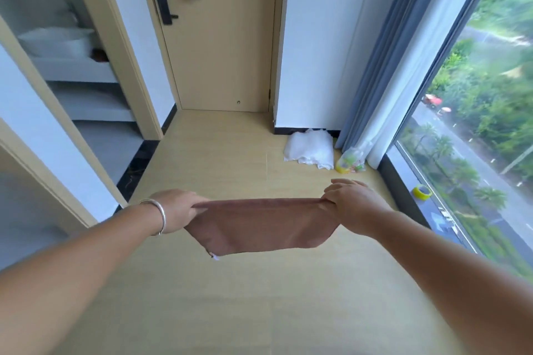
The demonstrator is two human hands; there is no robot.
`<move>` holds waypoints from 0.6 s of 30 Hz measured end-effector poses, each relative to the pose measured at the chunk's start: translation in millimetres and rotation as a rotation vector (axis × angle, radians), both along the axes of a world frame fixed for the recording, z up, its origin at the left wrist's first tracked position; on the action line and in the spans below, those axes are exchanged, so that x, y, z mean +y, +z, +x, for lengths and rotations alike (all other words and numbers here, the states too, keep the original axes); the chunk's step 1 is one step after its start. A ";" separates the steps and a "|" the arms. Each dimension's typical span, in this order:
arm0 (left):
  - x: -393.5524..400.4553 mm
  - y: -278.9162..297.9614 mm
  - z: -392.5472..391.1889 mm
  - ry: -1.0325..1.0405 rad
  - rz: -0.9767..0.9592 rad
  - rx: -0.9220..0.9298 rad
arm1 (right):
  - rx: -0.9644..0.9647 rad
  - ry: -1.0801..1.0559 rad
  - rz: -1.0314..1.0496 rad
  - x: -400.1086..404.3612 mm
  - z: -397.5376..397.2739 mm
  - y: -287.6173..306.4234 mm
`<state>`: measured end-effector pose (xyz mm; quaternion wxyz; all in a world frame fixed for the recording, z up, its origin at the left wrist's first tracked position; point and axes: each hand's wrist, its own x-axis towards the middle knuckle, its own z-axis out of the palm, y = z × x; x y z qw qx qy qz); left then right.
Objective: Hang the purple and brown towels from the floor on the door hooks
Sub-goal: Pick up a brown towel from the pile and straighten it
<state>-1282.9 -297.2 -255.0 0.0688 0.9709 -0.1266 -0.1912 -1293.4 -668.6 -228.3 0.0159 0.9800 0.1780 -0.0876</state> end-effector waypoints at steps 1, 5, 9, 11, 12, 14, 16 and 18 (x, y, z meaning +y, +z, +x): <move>1.8 21.7 2.6 0.020 -0.018 -0.026 | -0.037 -0.004 -0.007 1.9 1.1 21.9; 9.7 95.1 11.8 0.049 -0.072 -0.159 | -0.150 -0.056 -0.003 10.8 3.7 94.8; 20.5 156.6 16.3 0.053 -0.095 -0.280 | -0.245 -0.047 -0.037 20.7 4.8 153.9; 27.1 185.3 17.5 0.058 -0.089 -0.338 | -0.306 -0.054 -0.024 27.5 2.1 183.1; 30.4 199.5 18.0 0.061 -0.083 -0.368 | -0.339 -0.057 -0.012 31.9 1.2 197.1; 36.7 226.0 18.1 0.058 -0.067 -0.421 | -0.404 -0.070 0.025 40.8 -0.5 223.2; 43.2 250.0 18.5 0.054 -0.045 -0.483 | -0.469 -0.091 0.061 49.0 -1.2 247.6; 50.7 272.2 19.2 0.060 -0.014 -0.552 | -0.526 -0.108 0.083 56.9 -1.3 270.3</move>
